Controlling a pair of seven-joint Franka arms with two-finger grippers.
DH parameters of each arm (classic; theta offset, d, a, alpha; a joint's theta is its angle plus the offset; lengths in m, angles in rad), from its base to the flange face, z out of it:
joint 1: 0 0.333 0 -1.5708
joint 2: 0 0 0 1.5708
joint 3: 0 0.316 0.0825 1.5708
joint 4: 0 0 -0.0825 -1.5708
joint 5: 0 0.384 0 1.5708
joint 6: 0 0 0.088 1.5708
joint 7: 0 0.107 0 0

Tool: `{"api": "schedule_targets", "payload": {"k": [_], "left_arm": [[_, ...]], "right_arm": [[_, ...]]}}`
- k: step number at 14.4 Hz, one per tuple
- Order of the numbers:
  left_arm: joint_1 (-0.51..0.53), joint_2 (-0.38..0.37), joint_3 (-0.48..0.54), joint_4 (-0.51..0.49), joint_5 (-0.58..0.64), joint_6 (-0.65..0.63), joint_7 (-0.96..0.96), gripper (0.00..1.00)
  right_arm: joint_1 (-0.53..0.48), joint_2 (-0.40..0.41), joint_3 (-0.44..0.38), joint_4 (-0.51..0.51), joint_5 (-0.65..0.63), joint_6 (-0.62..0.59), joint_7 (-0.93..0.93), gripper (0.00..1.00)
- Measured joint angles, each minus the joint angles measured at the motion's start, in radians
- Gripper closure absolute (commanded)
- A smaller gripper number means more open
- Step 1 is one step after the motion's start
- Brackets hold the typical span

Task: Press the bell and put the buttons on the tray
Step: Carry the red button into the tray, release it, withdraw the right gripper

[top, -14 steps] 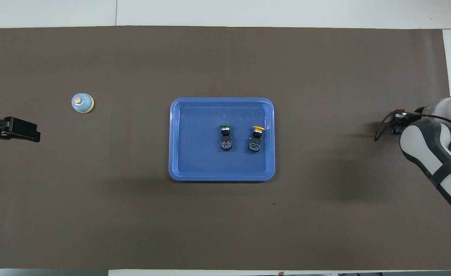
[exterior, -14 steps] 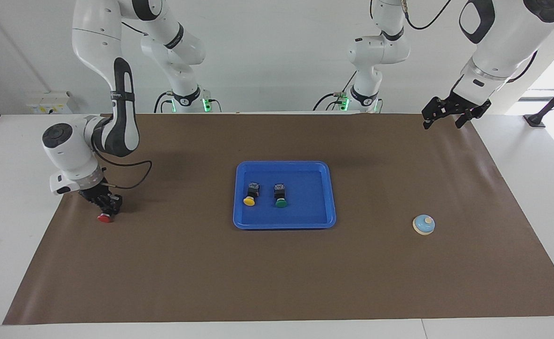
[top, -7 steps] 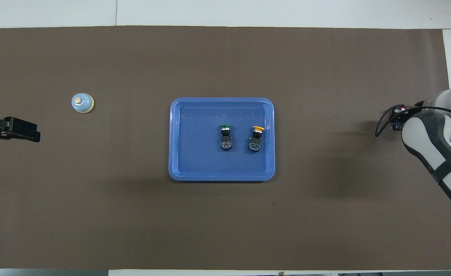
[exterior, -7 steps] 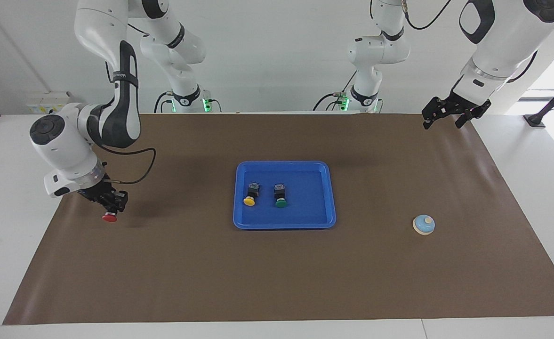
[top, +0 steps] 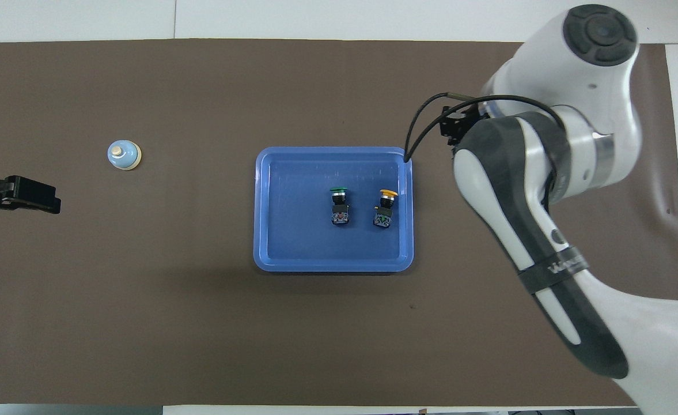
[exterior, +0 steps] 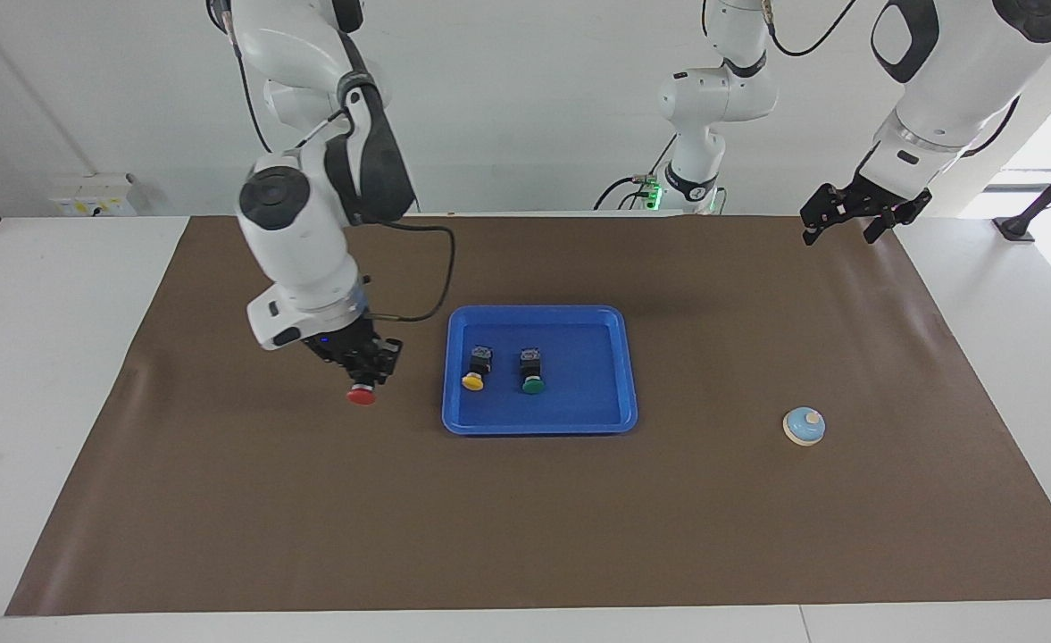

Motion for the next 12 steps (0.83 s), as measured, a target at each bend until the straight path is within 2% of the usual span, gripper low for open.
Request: {"api": "schedule_targets", "payload": {"k": [3, 6, 9, 12], "left_arm": [[0.0, 0.0, 0.0, 0.0, 0.0, 0.0, 0.0, 0.0], [0.0, 0.0, 0.0, 0.0, 0.0, 0.0, 0.0, 0.0], [0.0, 0.0, 0.0, 0.0, 0.0, 0.0, 0.0, 0.0], [0.0, 0.0, 0.0, 0.0, 0.0, 0.0, 0.0, 0.0]], "right_arm": [[0.156, 0.056, -0.005, 0.087, -0.006, -0.064, 0.119, 1.0], [0.278, 0.154, -0.006, 0.182, -0.011, -0.088, 0.268, 1.0], [0.351, 0.231, -0.006, 0.203, -0.011, -0.011, 0.33, 1.0], [0.375, 0.273, -0.006, 0.195, -0.011, 0.045, 0.338, 1.0]]}}
